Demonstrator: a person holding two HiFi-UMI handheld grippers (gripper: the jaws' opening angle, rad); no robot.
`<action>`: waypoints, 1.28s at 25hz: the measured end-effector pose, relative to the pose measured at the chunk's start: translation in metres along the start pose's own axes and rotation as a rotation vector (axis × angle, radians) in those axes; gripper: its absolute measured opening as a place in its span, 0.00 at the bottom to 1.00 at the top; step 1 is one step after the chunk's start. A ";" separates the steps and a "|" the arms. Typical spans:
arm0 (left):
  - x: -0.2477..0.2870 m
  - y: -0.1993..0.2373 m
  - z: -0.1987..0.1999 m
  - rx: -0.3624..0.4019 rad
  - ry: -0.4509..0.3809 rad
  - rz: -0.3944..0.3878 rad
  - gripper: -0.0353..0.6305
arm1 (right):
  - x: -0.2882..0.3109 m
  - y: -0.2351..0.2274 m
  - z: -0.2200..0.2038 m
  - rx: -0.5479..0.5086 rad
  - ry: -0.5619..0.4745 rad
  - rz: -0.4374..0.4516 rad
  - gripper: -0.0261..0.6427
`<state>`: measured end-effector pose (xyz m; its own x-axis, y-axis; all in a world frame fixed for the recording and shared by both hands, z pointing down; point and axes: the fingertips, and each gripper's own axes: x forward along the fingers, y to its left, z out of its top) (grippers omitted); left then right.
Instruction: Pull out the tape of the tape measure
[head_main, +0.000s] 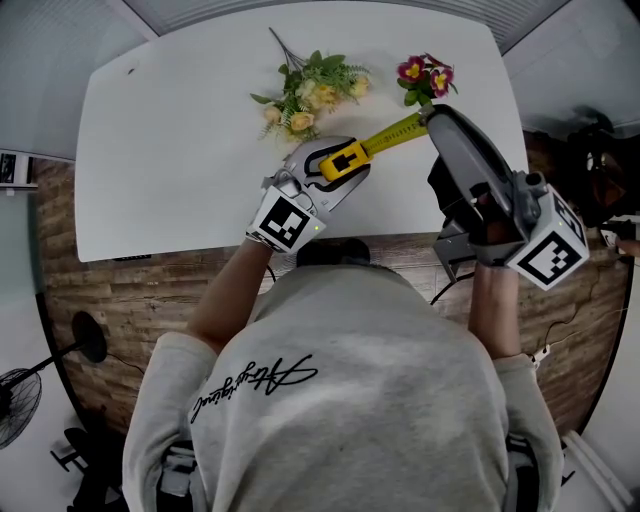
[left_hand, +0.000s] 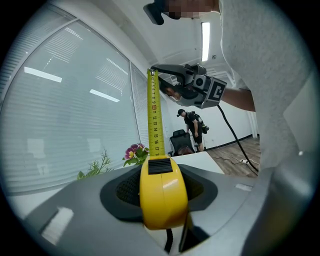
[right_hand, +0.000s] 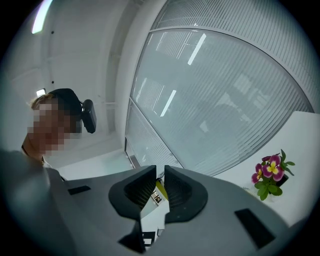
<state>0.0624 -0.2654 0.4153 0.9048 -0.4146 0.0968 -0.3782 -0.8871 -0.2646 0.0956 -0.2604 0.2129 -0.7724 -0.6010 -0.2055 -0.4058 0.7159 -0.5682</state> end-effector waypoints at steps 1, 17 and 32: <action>0.000 0.000 0.000 0.001 0.002 0.000 0.31 | 0.000 0.001 0.002 -0.002 -0.004 0.003 0.11; 0.003 -0.002 -0.003 -0.004 0.009 0.006 0.31 | -0.003 0.011 0.022 -0.026 -0.030 0.033 0.12; 0.005 0.001 -0.005 -0.011 0.018 0.004 0.31 | -0.002 0.020 0.047 -0.039 -0.061 0.073 0.12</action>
<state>0.0657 -0.2693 0.4205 0.8997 -0.4216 0.1134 -0.3840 -0.8877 -0.2540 0.1118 -0.2619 0.1649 -0.7699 -0.5666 -0.2938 -0.3694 0.7710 -0.5188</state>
